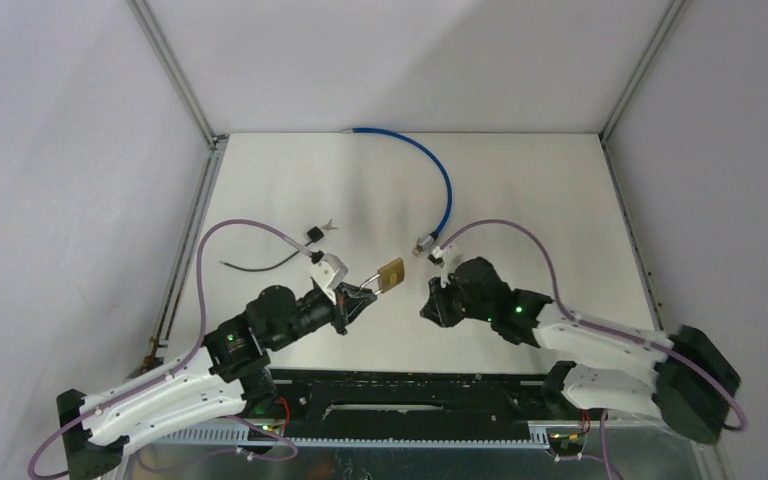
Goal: Lock with the key
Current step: Place the key at the center of the board.
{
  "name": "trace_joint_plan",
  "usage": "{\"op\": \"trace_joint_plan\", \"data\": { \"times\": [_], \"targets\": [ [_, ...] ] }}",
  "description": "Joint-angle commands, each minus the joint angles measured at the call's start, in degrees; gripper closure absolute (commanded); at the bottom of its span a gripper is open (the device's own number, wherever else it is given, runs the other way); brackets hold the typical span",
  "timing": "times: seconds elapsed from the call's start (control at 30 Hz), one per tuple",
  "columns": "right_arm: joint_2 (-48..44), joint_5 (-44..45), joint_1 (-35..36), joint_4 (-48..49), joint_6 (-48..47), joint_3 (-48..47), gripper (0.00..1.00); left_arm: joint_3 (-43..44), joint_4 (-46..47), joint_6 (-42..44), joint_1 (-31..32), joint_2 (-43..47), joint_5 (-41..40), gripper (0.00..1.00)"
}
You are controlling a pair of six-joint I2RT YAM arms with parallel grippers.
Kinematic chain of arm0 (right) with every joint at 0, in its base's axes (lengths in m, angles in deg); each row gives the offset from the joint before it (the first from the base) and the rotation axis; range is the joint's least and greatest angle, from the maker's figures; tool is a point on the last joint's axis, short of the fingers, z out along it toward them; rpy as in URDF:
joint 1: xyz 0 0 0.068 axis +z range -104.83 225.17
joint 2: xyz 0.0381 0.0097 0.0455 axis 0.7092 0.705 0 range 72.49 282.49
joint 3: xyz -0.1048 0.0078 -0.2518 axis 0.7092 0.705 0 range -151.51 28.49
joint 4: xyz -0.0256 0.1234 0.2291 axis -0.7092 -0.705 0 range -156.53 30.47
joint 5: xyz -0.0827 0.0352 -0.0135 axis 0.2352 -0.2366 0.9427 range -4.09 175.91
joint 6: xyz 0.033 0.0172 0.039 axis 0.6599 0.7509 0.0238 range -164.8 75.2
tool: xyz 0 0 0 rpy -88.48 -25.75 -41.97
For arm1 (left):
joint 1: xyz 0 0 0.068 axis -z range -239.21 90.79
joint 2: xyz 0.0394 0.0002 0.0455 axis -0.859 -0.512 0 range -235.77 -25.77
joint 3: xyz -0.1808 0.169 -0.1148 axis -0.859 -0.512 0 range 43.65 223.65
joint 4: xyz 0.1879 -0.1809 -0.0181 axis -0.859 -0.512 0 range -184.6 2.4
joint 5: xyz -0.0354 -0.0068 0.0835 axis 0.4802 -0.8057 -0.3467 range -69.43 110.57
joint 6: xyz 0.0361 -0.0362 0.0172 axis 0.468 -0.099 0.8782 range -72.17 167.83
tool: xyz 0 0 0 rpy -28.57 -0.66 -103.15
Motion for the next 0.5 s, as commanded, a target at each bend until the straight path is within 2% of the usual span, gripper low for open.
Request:
{"op": "trace_joint_plan", "data": {
  "times": [0.0,0.13,0.27,0.47],
  "targets": [
    [9.3,5.0,-1.4,12.4,14.3,2.9,1.00,-1.9,5.3,-5.4,-0.5,-0.6,-9.8,1.00],
    [17.9,7.6,-3.5,12.2,19.8,2.9,1.00,-4.8,5.4,-8.7,-0.9,-2.1,-12.2,1.00],
    [20.0,6.8,-5.7,11.0,21.9,2.9,0.76,-7.4,7.1,-11.3,-1.3,-3.0,-12.6,1.00],
    [13.7,13.1,-6.6,3.8,20.2,2.9,0.42,-11.2,9.0,-18.3,-4.7,-4.8,-13.4,1.00]
  ]
}}
